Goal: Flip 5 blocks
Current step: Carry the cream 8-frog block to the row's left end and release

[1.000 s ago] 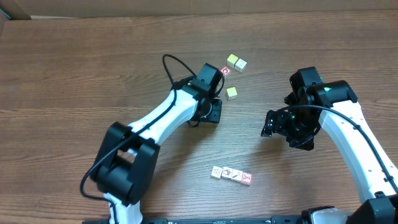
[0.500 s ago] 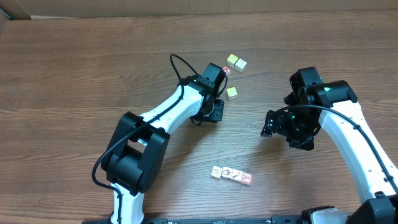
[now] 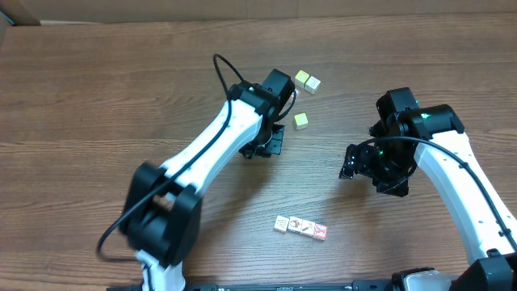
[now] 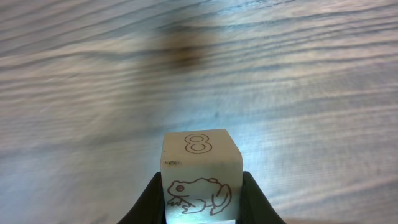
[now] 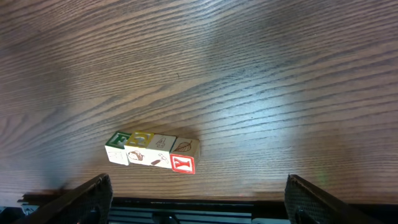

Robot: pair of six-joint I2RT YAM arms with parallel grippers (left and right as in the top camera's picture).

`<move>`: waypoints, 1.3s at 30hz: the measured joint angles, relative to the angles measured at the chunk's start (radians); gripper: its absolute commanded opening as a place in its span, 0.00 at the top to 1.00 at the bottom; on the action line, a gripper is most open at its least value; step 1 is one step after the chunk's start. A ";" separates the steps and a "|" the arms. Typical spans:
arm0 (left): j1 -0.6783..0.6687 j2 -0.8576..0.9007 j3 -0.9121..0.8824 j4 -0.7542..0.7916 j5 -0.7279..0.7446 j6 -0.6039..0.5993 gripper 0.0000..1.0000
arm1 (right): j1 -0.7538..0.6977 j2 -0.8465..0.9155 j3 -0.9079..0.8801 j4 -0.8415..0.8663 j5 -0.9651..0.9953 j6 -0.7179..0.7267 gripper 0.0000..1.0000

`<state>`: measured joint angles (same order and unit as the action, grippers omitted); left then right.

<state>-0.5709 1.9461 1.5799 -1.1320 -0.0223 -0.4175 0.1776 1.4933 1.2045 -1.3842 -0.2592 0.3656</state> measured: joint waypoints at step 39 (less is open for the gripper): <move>-0.352 -0.435 -0.785 0.453 -0.011 -0.336 0.91 | 0.000 0.000 0.000 -0.017 0.000 0.000 0.11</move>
<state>-0.9226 1.5108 0.7948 -0.6788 -0.0338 -0.7536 0.1772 1.4933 1.2045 -1.4010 -0.2588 0.3653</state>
